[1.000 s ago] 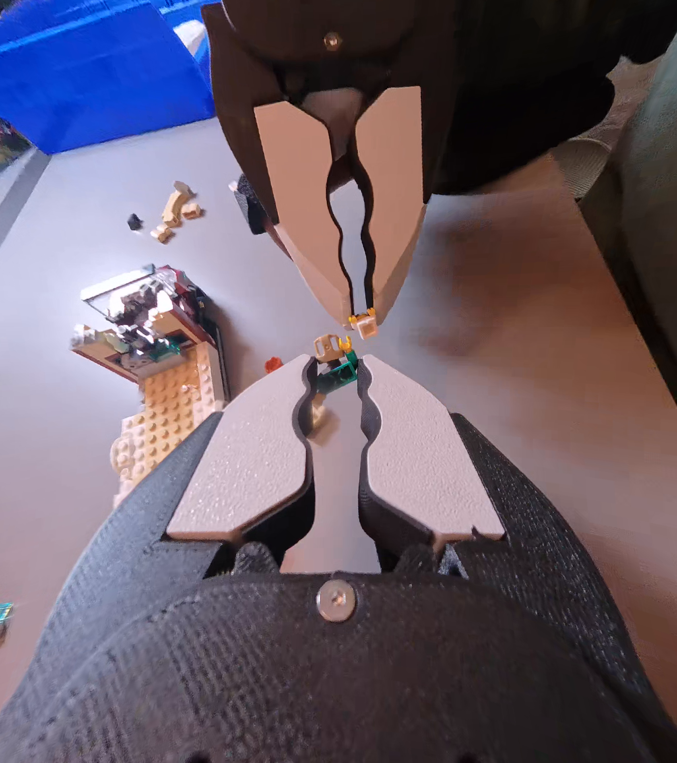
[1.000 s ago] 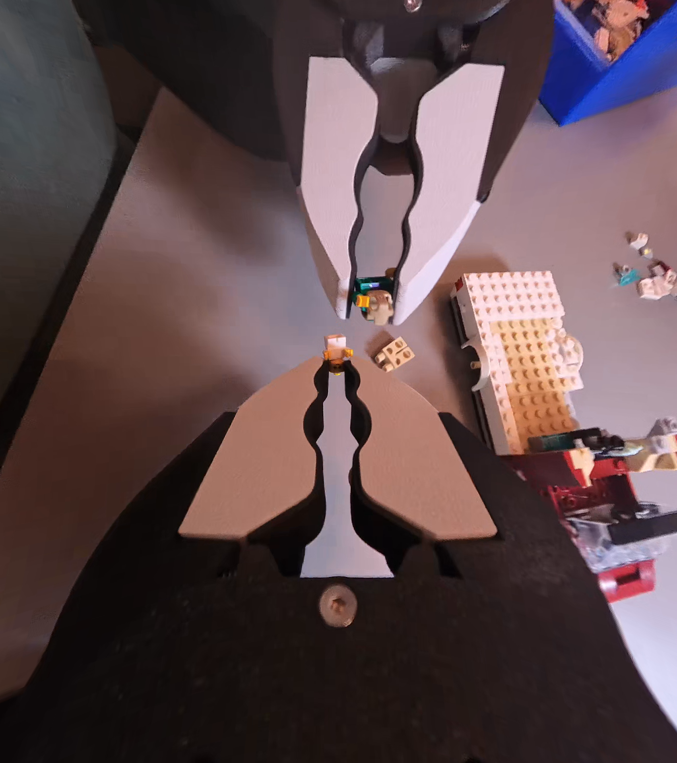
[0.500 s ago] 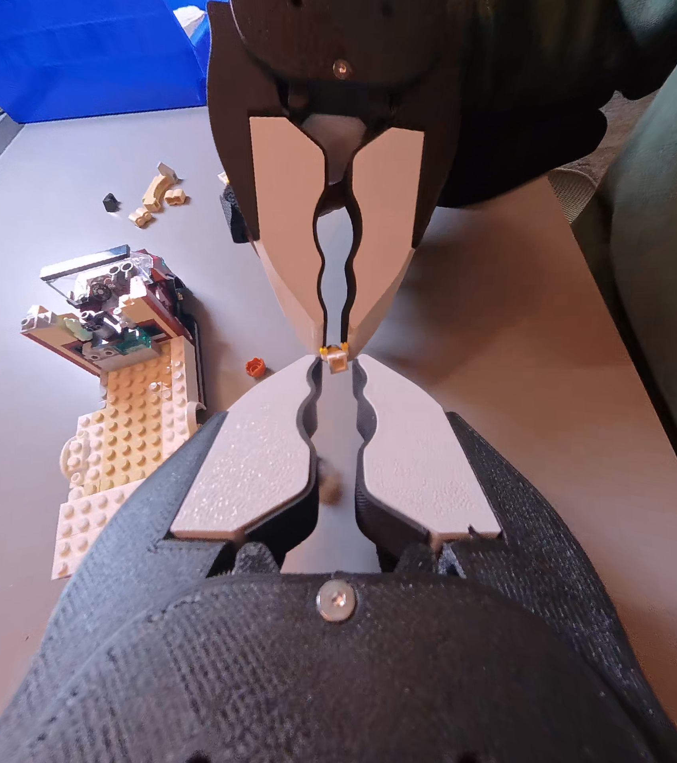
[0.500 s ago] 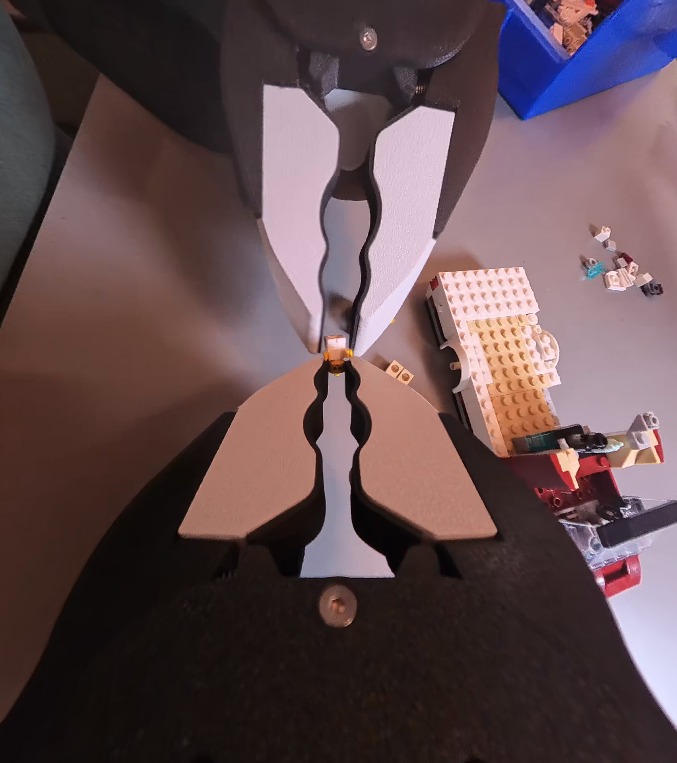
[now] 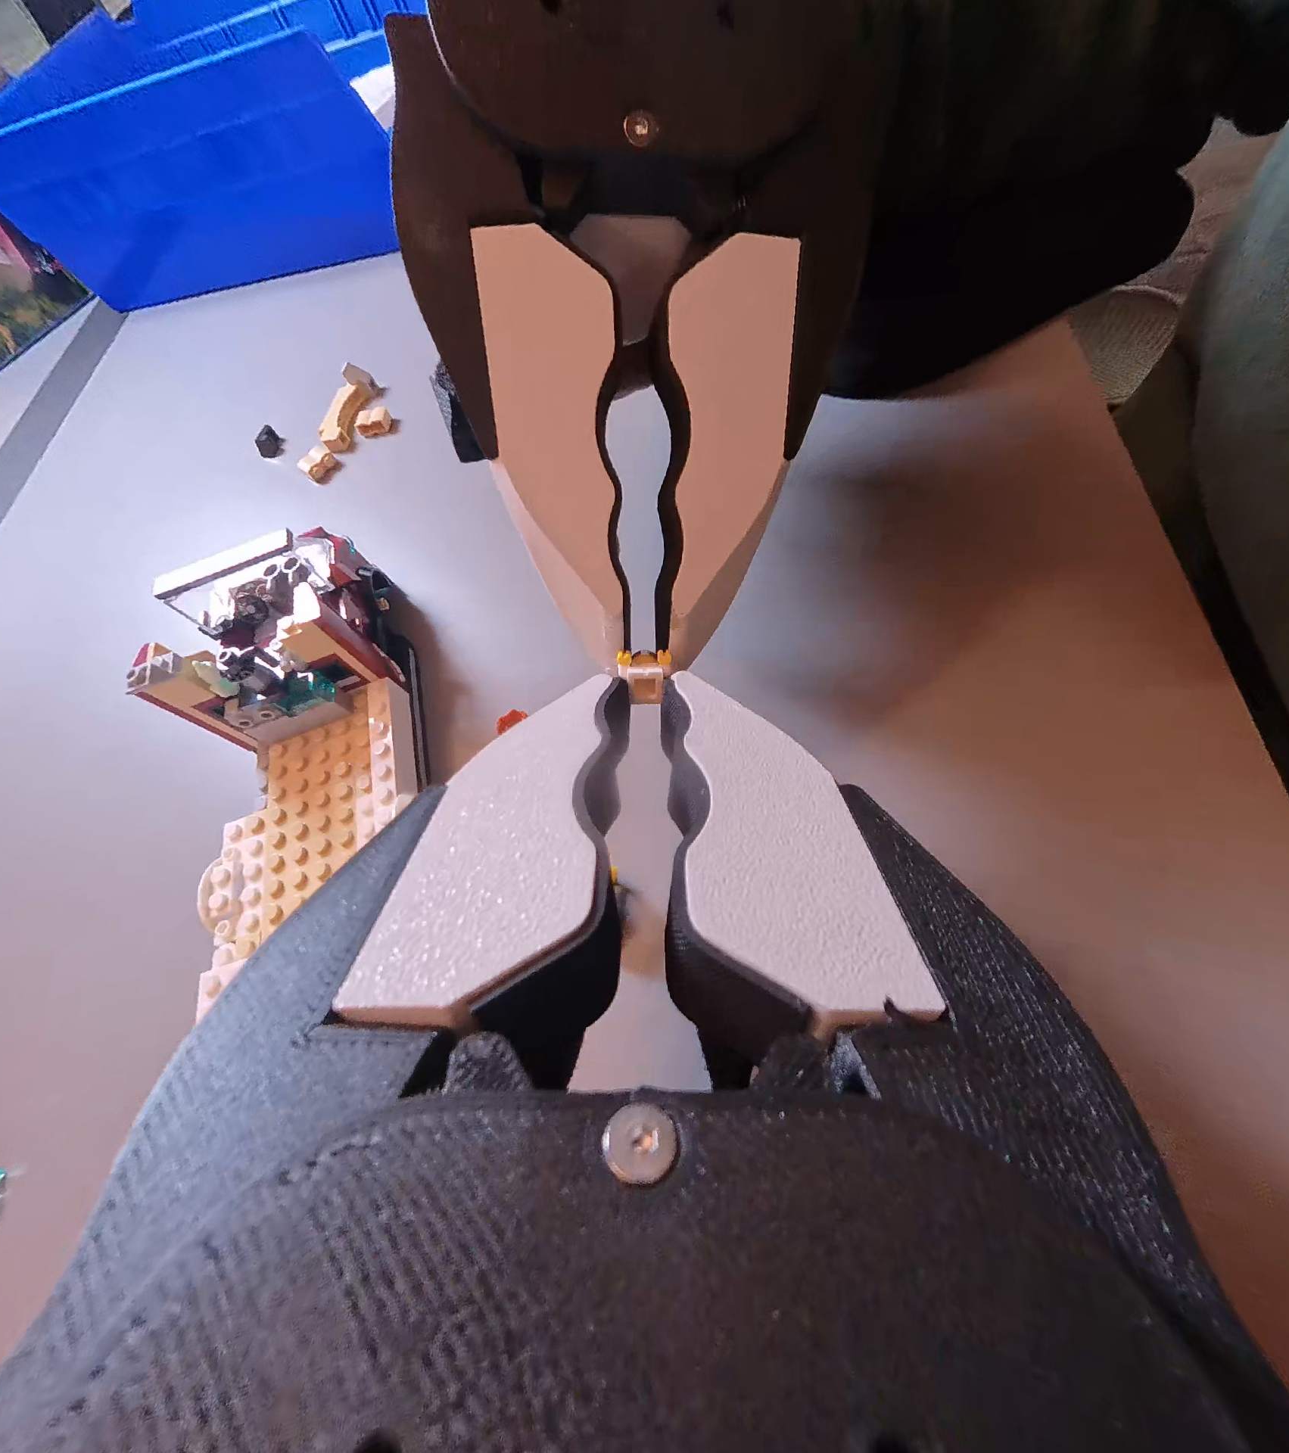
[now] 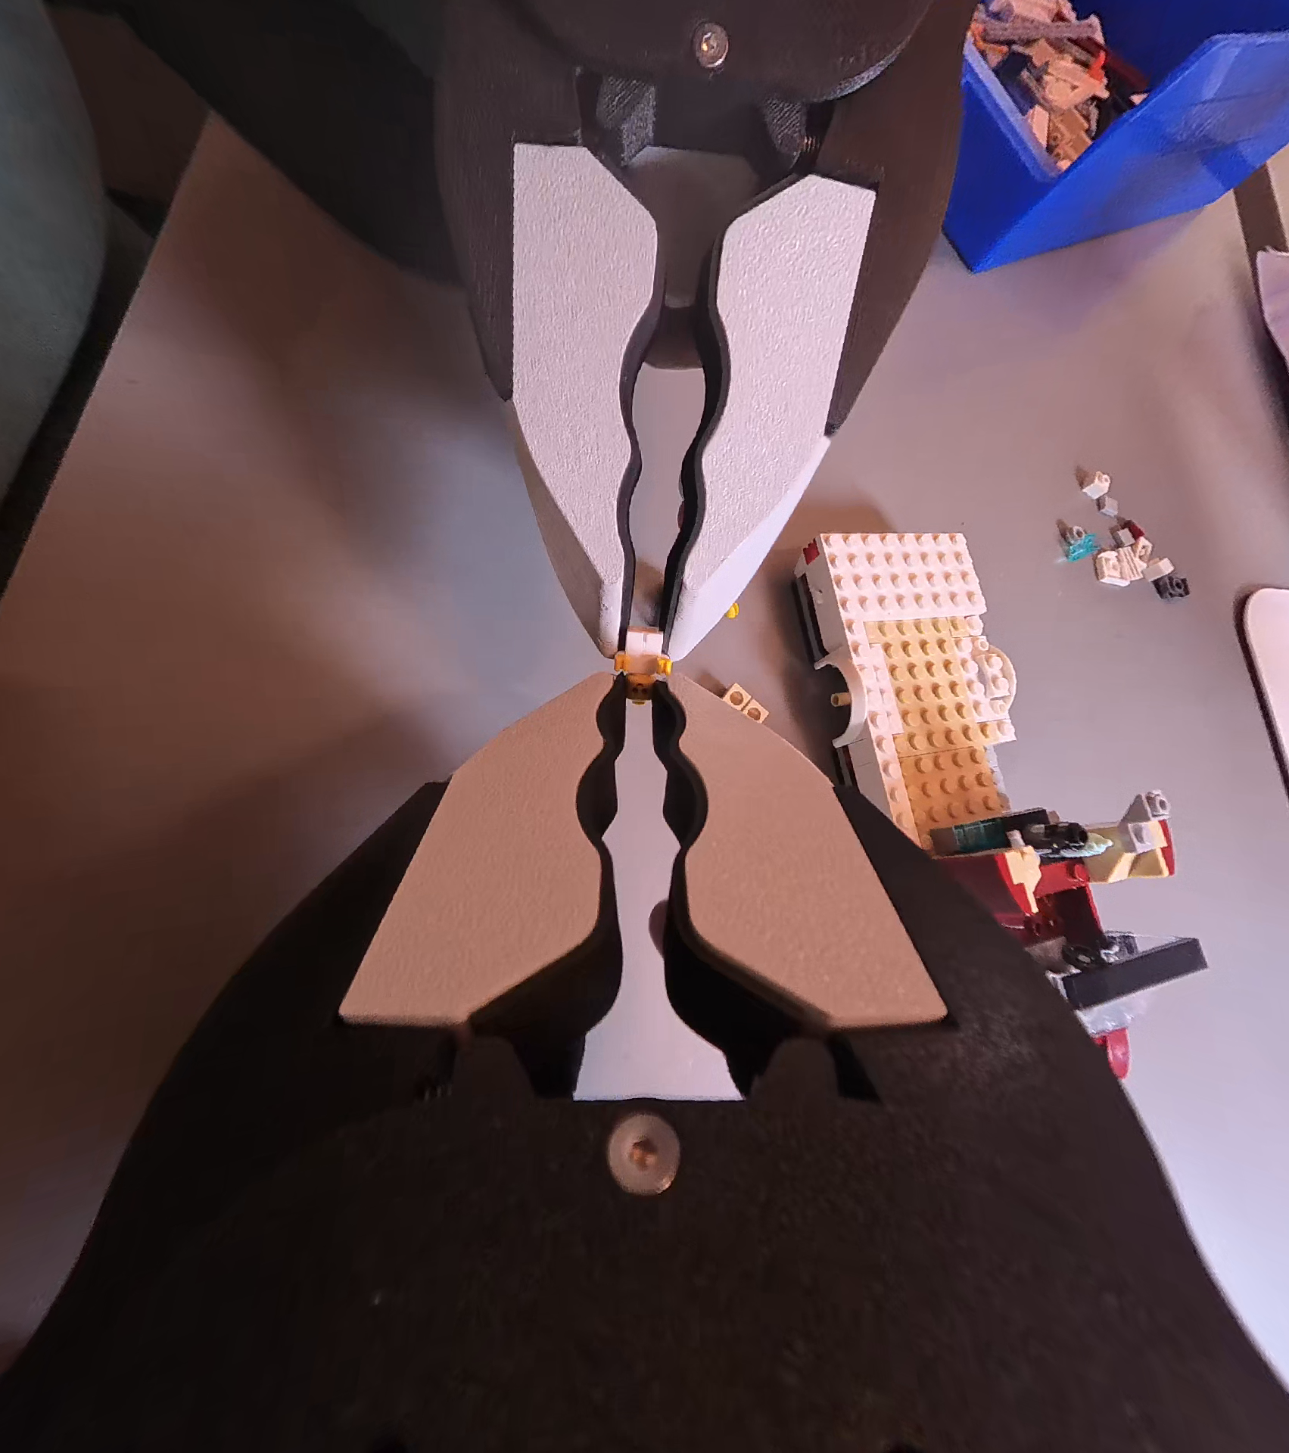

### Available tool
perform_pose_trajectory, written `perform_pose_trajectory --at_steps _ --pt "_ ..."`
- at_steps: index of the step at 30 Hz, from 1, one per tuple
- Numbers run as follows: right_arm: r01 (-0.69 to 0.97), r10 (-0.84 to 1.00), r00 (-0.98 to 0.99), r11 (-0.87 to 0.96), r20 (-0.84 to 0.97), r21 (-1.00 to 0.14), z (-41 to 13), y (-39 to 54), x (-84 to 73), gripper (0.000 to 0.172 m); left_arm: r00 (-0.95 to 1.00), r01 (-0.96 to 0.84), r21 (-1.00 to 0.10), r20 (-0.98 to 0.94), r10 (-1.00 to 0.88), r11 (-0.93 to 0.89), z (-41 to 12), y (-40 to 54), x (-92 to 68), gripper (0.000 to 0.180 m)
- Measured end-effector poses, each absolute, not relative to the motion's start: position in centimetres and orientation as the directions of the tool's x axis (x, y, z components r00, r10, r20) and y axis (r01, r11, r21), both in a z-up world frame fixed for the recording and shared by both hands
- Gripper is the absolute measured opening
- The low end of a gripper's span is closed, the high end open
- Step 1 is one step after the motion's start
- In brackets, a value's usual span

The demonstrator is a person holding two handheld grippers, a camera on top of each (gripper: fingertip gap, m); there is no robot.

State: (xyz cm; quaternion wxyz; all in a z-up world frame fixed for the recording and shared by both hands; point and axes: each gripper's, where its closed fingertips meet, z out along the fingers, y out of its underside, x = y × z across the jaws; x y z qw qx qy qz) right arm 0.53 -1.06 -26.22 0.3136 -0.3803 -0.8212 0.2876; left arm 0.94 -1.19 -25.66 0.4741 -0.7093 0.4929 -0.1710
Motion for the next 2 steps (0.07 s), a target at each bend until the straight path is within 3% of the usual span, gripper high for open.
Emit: perform_pose_trajectory --at_steps 2 --pt "0.436 0.808 -0.513 0.536 0.29 -0.723 -25.84 -1.04 0.66 0.008 0.461 -0.515 -0.855 -0.215 -0.861 -0.062 -25.23 -1.19 1.08 0.008"
